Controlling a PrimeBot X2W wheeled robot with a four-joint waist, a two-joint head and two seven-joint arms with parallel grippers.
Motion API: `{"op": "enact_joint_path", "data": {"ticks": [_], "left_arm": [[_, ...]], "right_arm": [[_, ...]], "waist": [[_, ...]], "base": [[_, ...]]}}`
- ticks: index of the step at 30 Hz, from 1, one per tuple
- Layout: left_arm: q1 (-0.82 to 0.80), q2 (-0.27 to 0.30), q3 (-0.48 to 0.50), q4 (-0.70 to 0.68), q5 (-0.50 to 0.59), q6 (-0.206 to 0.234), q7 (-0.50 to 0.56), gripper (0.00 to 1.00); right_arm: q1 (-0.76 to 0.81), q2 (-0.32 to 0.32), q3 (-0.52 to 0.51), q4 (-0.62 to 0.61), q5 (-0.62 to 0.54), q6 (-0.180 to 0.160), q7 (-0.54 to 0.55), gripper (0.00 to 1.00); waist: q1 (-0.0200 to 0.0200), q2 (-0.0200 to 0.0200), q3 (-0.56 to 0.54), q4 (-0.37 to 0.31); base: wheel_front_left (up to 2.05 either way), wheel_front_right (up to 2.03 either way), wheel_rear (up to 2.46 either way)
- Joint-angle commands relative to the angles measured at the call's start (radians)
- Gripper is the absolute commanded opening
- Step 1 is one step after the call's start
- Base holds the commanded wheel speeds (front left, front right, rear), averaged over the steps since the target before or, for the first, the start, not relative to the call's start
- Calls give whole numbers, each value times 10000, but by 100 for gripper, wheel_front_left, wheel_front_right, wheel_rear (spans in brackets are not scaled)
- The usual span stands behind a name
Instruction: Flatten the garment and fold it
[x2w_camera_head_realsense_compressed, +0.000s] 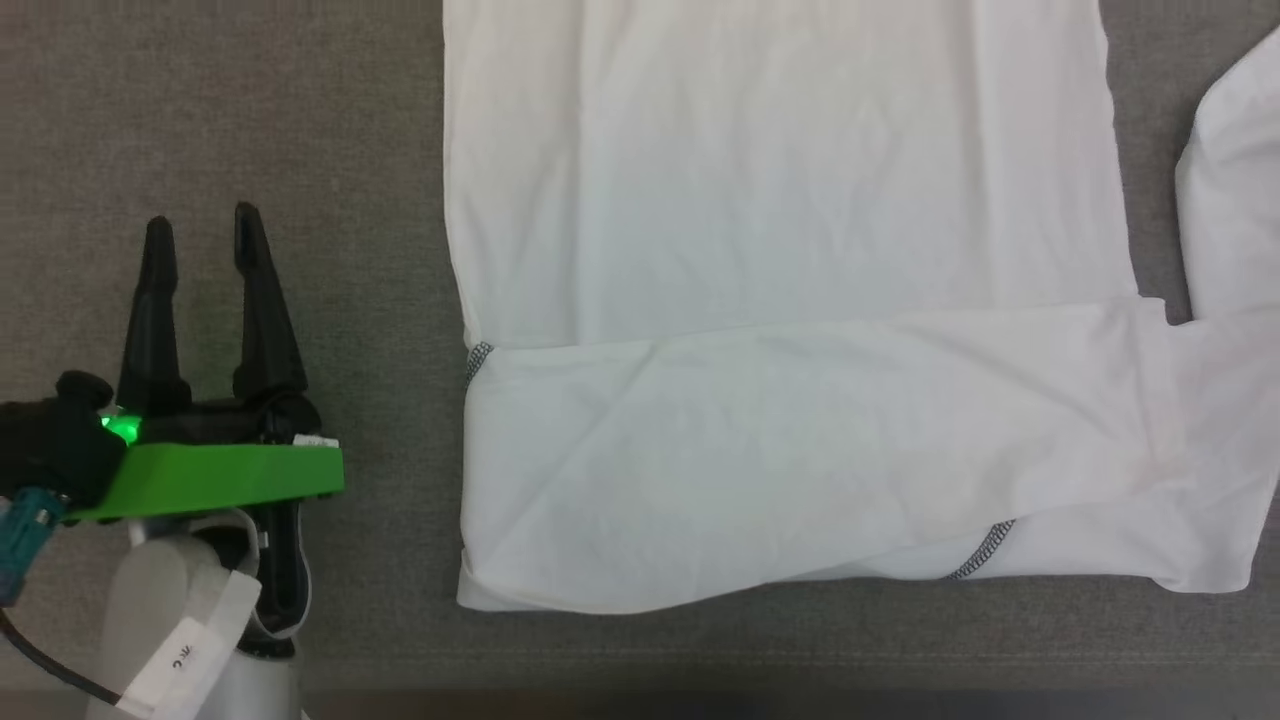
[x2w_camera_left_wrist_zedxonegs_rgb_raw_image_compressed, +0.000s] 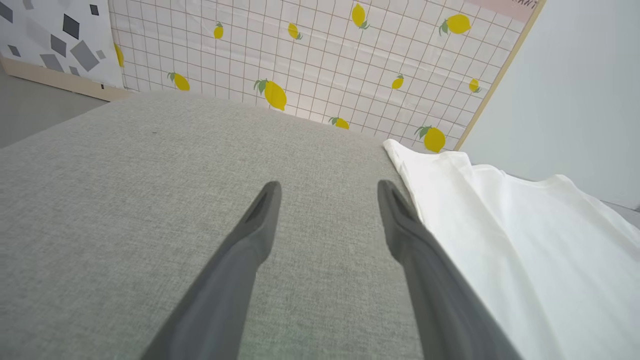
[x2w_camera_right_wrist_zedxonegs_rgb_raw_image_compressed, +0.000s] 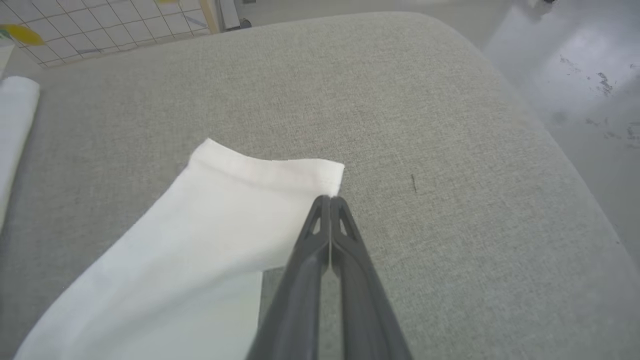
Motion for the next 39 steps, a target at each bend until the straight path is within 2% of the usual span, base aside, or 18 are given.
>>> {"op": "enact_joint_path", "data": {"ticks": [1,7,11,14,21,26,32,39], "left_arm": [[244,-75,-27,79,109,-52,-36,100],[789,-222,-114,582,124,-119,-36,100],[1133,-262,-100,773,73,-138,-36,100],[1380,-289,-146,891,112,-69,-27,100],[1646,-299,-237,1040,73,-12,48,100],[1698,-323,-359,1068,31,-2,89,100],[1671,-339,-470,1122,-42,-14,92,100],[1576,-374,-538,1228,-129,-32,61,100]], "right_arm": [[343,-115,56,-212,155,-15,-49,0],[1996,-176,208,-1531,383,-15,56,0],[2958,58,384,-2807,358,-15,245,0],[3705,478,757,-4226,405,-15,494,0],[4987,1202,2528,-7455,322,-15,1488,0],[5344,1551,4247,-9027,-84,-15,2235,0],[5320,1727,6514,-9411,-421,-15,2679,0],[5078,2111,8544,-8035,-440,-15,2342,0]], "waist": [[-1,0,-1054,-63],[-1,0,-2397,-147],[-1,0,-2985,-169],[-1,0,-3359,-135],[-1,0,-3784,-13],[-1,0,-3892,167],[-1,0,-3866,409],[-1,0,-3730,625]], "base": [[0,0,0],[0,0,0],[0,0,0],[0,0,0],[0,0,0],[0,0,0],[0,0,0],[0,0,0]]}}
